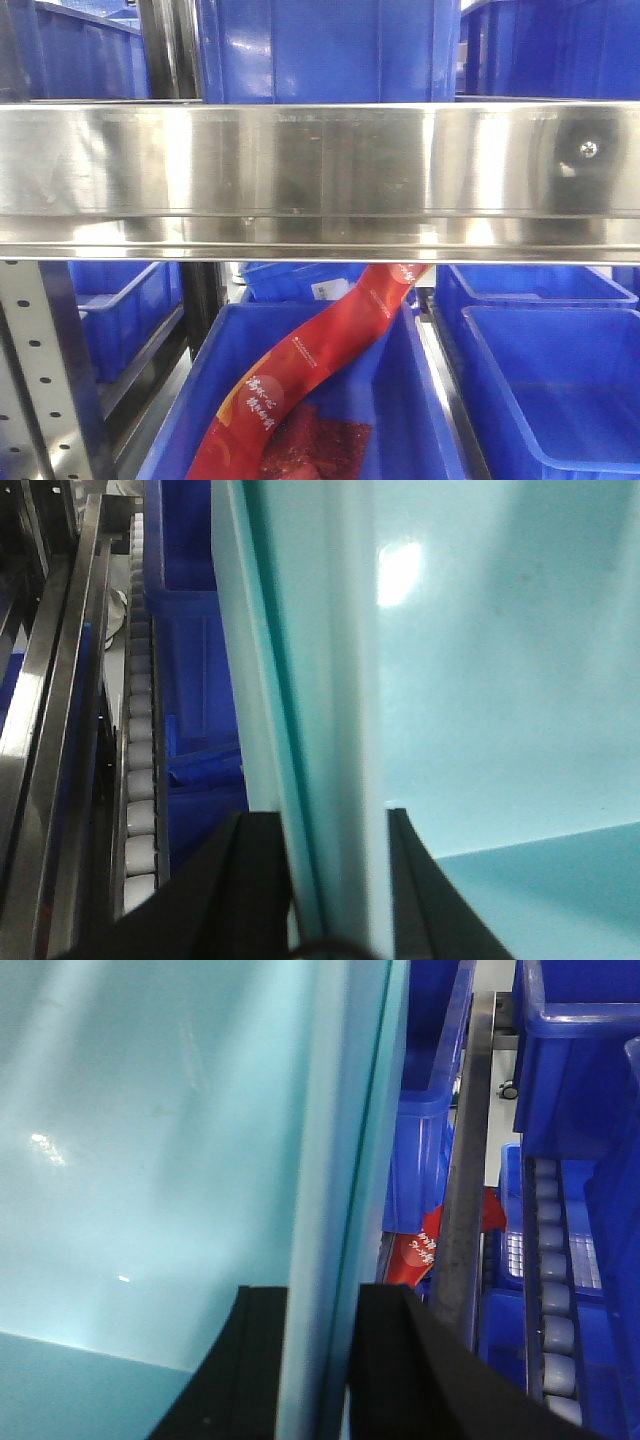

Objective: Move two blue bins to right shelf middle

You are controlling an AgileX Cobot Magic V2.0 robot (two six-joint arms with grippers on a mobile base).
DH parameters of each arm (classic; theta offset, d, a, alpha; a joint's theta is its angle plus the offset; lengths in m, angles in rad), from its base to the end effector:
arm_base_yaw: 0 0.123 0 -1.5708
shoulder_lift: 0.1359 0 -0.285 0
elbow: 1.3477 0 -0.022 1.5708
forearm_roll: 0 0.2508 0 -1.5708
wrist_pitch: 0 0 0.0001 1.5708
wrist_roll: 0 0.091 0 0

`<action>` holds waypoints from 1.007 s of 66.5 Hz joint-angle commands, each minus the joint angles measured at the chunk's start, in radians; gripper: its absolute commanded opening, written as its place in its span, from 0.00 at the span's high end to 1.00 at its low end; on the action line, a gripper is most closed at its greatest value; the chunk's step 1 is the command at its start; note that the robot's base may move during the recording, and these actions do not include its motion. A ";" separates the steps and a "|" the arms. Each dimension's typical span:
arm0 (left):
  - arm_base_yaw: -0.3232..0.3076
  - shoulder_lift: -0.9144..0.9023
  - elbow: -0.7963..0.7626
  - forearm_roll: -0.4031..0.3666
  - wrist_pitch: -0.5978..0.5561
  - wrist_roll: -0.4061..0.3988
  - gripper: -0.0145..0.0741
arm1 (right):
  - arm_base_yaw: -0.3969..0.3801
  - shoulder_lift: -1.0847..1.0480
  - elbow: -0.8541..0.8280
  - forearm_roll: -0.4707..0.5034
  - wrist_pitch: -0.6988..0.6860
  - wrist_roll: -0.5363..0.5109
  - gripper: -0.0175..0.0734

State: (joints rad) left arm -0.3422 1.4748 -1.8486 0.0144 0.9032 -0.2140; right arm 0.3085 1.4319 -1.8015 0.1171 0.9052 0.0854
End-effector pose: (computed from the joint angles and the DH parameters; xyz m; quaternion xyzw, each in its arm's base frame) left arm 0.2909 -0.1025 0.5000 0.0549 0.8432 -0.1399 0.5162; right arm 0.2797 0.0979 0.4993 -0.0880 0.8406 0.1610 0.5096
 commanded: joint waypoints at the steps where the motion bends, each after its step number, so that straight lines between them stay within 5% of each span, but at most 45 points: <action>1: -0.001 -0.024 -0.015 -0.029 -0.091 0.003 0.96 | 0.002 -0.017 -0.014 0.016 -0.084 -0.019 0.98; 67: -0.001 -0.024 -0.015 -0.028 -0.193 0.003 0.96 | 0.002 -0.018 -0.014 0.029 -0.096 -0.019 0.98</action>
State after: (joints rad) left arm -0.3422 1.4748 -1.8468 0.0197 0.8321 -0.2121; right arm 0.3085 1.4319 -1.8015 0.1137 0.8898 0.0854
